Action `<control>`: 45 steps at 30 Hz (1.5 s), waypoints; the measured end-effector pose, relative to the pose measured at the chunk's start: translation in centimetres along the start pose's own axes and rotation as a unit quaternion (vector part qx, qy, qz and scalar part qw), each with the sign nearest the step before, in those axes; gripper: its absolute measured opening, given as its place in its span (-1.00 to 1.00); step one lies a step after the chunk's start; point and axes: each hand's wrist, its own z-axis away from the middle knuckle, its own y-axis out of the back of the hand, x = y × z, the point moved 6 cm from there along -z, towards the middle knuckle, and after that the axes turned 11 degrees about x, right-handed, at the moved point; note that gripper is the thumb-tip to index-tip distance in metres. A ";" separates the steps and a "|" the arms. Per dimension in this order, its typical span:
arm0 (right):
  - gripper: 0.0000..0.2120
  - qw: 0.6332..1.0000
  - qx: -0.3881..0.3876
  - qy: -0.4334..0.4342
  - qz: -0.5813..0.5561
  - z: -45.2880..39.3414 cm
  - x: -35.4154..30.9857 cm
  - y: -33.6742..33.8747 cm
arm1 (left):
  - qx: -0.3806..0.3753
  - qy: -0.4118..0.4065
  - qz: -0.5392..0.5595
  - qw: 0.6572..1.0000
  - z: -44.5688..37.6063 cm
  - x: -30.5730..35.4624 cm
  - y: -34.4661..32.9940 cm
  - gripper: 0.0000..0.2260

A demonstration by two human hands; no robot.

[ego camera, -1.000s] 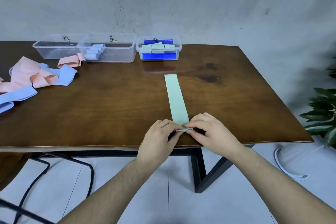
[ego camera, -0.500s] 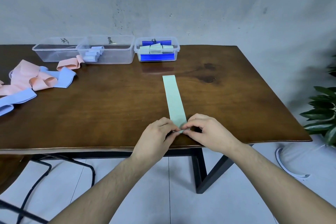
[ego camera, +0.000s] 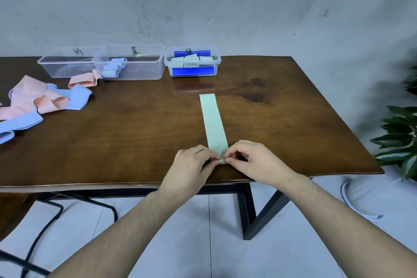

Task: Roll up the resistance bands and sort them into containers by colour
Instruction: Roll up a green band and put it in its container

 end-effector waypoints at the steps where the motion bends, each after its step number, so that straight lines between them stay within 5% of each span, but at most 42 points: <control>1: -0.93 1.000 0.000 0.005 0.009 0.0 0.0 0.0 | 0.000 -0.003 -0.001 1.000 -0.1 0.1 0.0 -0.90; 12: -0.77 0.978 0.042 0.154 0.136 0.5 -1.2 -0.4 | 0.022 0.014 0.002 1.000 0.0 -0.3 -0.3 -0.89; 22: -0.79 0.992 0.065 0.091 0.057 0.2 0.1 -0.5 | -0.009 -0.019 -0.014 1.000 -0.4 -0.1 0.0 -0.77; 37: -0.84 0.992 0.042 0.110 0.043 0.6 -0.4 -0.3 | 0.007 -0.055 0.002 0.998 -0.2 0.4 0.7 -0.87; 45: -0.80 0.990 0.048 0.121 0.060 0.5 -0.1 -0.5 | 0.010 0.004 0.003 1.000 0.2 -0.5 0.1 -0.87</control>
